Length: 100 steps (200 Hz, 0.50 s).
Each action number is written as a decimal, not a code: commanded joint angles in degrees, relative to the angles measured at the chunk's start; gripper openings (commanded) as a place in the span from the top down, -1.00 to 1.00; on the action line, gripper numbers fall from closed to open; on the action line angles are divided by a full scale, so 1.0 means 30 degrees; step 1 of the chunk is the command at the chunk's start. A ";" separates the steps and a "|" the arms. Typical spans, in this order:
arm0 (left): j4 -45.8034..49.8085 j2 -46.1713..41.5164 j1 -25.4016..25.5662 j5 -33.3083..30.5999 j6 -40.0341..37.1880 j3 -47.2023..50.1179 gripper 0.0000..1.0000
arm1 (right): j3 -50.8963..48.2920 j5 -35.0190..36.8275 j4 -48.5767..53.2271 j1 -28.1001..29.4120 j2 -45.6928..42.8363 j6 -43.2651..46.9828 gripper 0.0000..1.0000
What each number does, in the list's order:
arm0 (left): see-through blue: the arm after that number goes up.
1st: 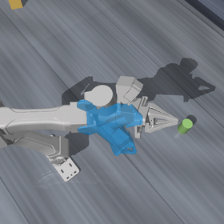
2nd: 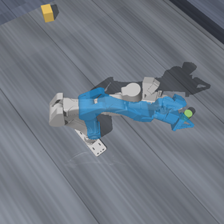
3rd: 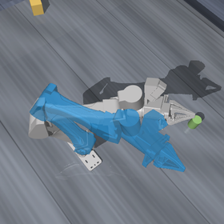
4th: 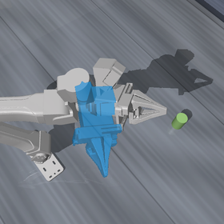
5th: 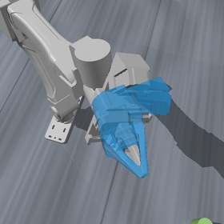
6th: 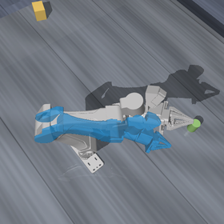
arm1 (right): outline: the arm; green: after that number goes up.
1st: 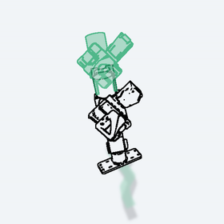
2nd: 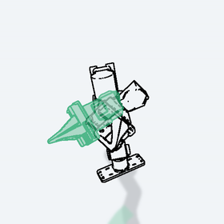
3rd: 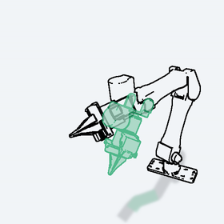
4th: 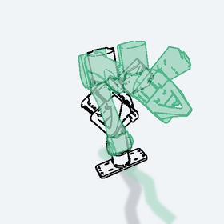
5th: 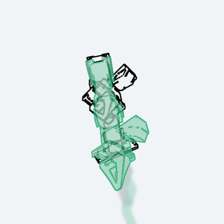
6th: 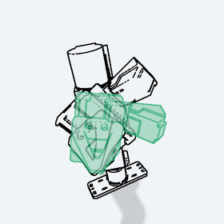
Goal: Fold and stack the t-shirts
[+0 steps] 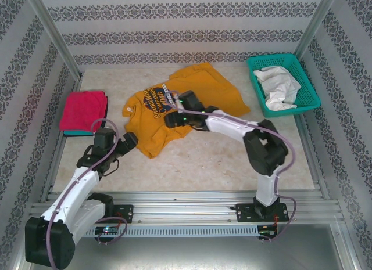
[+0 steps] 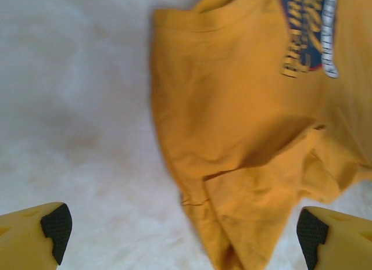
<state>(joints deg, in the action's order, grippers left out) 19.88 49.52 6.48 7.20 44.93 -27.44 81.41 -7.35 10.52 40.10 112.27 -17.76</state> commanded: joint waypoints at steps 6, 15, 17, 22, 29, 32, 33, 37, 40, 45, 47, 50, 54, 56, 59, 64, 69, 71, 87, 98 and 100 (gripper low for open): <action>0.1972 -0.0381 -0.0540 -0.0220 0.1428 -0.0015 -1.00 | 0.3013 0.0641 0.2292 0.1030 0.2386 0.1059 -0.49; 0.2235 -0.0419 -0.0611 -0.0200 0.1457 -0.0015 -1.00 | 0.4015 0.0536 0.2905 0.1239 0.3233 0.1085 -0.46; 0.2269 -0.0443 -0.0623 -0.0188 0.1459 -0.0006 -1.00 | 0.4200 0.0508 0.3025 0.1257 0.3393 0.1085 -0.45; 0.2293 -0.0486 -0.0651 -0.0158 0.1488 0.0034 -1.00 | 0.4690 0.0337 0.3247 0.1332 0.3827 0.1078 -0.43; 0.2255 -0.0575 -0.0688 -0.0172 0.1540 0.0139 -1.00 | 0.5218 0.0003 0.3478 0.1390 0.4332 0.1064 -0.41; 0.2211 -0.0635 -0.0683 -0.0148 0.1561 0.0192 -1.00 | 0.5451 -0.0129 0.3540 0.1410 0.4546 0.1050 -0.40; 0.2216 -0.0631 -0.0689 -0.0161 0.1569 0.0202 -1.00 | 0.5506 -0.0186 0.3561 0.1405 0.4611 0.1053 -0.40; 0.2195 -0.0656 -0.0680 -0.0166 0.1602 0.0240 -1.00 | 0.5758 -0.0343 0.3621 0.1428 0.4854 0.1056 -0.39; 0.2167 -0.0689 -0.0668 -0.0188 0.1635 0.0281 -1.00 | 0.5914 -0.0428 0.3719 0.1466 0.5032 0.1056 -0.38; 0.2137 -0.0739 -0.0679 -0.0163 0.1667 0.0325 -1.00 | 0.6129 -0.0555 0.3872 0.1508 0.5264 0.1078 -0.37; 0.2134 -0.0750 -0.0713 -0.0186 0.1665 0.0335 -1.00 | 0.6200 -0.0593 0.3911 0.1500 0.5344 0.1084 -0.36; 0.2130 -0.0756 -0.0720 -0.0154 0.1665 0.0370 -1.00 | 0.6263 -0.0621 0.3985 0.1519 0.5438 0.1126 -0.34; 0.2141 -0.0772 -0.0697 -0.0175 0.1691 0.0361 -1.00 | 0.6344 -0.0624 0.4067 0.1539 0.5583 0.1163 -0.33; 0.2135 -0.0795 -0.0696 -0.0152 0.1693 0.0381 -1.00 | 0.6364 -0.0624 0.4113 0.1530 0.5621 0.1186 -0.32; 0.2134 -0.0824 -0.0695 -0.0149 0.1716 0.0401 -1.00 | 0.6404 -0.0625 0.4198 0.1545 0.5707 0.1226 -0.30; 0.2112 -0.0867 -0.0711 -0.0146 0.1749 0.0438 -1.00 | 0.6432 -0.0607 0.4307 0.1530 0.5832 0.1329 -0.27; 0.2028 -0.0917 -0.0710 -0.0119 0.1753 0.0513 -1.00 | 0.6436 -0.0570 0.4439 0.1530 0.5941 0.1415 -0.22; 0.1975 -0.0948 -0.0721 -0.0065 0.1775 0.0529 -1.00 | 0.6453 -0.0545 0.4514 0.1528 0.6011 0.1432 -0.19; 0.1638 -0.1182 -0.0695 0.0043 0.1750 0.0770 -1.00 | 0.6810 -0.0235 0.5343 0.1533 0.6452 0.1702 0.03; 0.1584 -0.1257 -0.0723 0.0029 0.1757 0.0798 -1.00 | 0.7022 -0.0046 0.5653 0.1543 0.6544 0.1700 0.31; 0.1579 -0.1268 -0.0717 0.0001 0.1739 0.0805 -1.00 | 0.7010 0.0003 0.5645 0.1531 0.6513 0.1679 0.39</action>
<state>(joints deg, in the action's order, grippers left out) 24.25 46.83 5.13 7.25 49.04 -25.89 99.72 -8.23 23.07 44.75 130.41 -14.00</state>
